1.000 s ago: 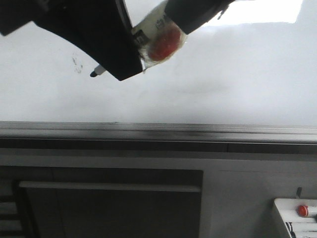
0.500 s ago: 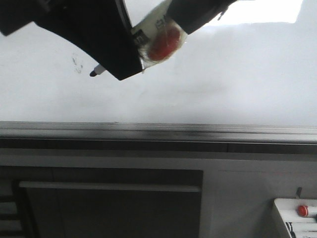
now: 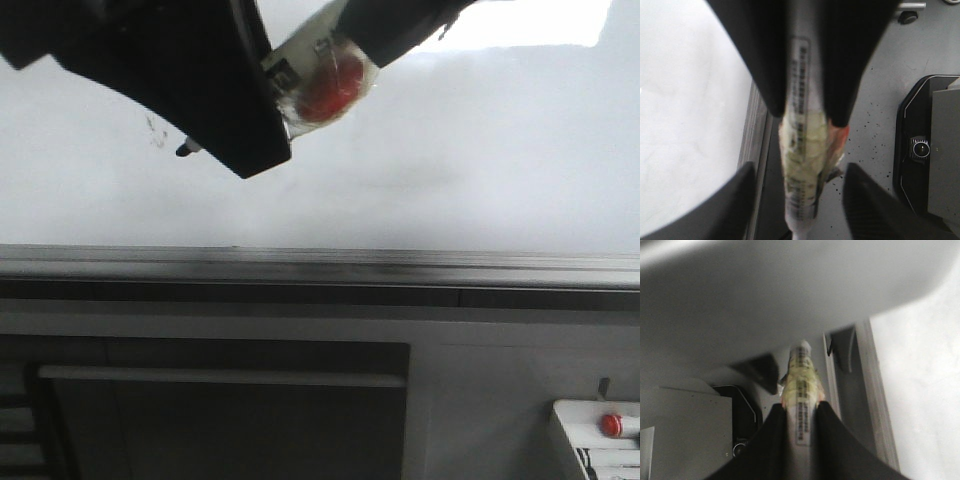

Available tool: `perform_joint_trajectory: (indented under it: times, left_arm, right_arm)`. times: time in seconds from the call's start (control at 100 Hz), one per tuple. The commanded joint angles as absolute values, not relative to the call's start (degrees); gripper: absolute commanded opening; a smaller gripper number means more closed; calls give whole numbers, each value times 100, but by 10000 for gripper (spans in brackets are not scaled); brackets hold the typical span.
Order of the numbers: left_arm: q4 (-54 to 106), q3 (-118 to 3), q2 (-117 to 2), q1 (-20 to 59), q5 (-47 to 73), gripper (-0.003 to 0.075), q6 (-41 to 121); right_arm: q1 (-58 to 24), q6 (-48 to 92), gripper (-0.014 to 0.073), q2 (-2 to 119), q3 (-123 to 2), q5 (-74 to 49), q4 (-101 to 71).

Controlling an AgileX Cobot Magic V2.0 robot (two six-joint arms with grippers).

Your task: Write number 2 on whiteboard

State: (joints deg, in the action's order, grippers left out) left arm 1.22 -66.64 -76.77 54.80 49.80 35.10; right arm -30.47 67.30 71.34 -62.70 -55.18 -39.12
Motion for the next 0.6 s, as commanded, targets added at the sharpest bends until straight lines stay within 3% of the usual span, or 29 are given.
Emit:
perform_joint_trajectory:
  times: [0.0,0.19,0.37,0.59]
  left_arm:
    - [166,-6854,-7369,5355,4652,472,3338]
    - [348,-6816,-6779,4665,4637,472,3056]
    - [953,-6477,-6042,3800,4456,472,2908]
    - [1048,-5738,-5130,2628,4336,472,2164]
  right_arm:
    - [-3027,6794,14,6896,-6471,-5192,-4119]
    - [-2681,6403,14,6491,-6471,-5126,-3722]
    - [-2032,4666,15,5792,-6379,-5163,-2738]
    - [-1226,3557,15,4759,-5489,-4939,-2416]
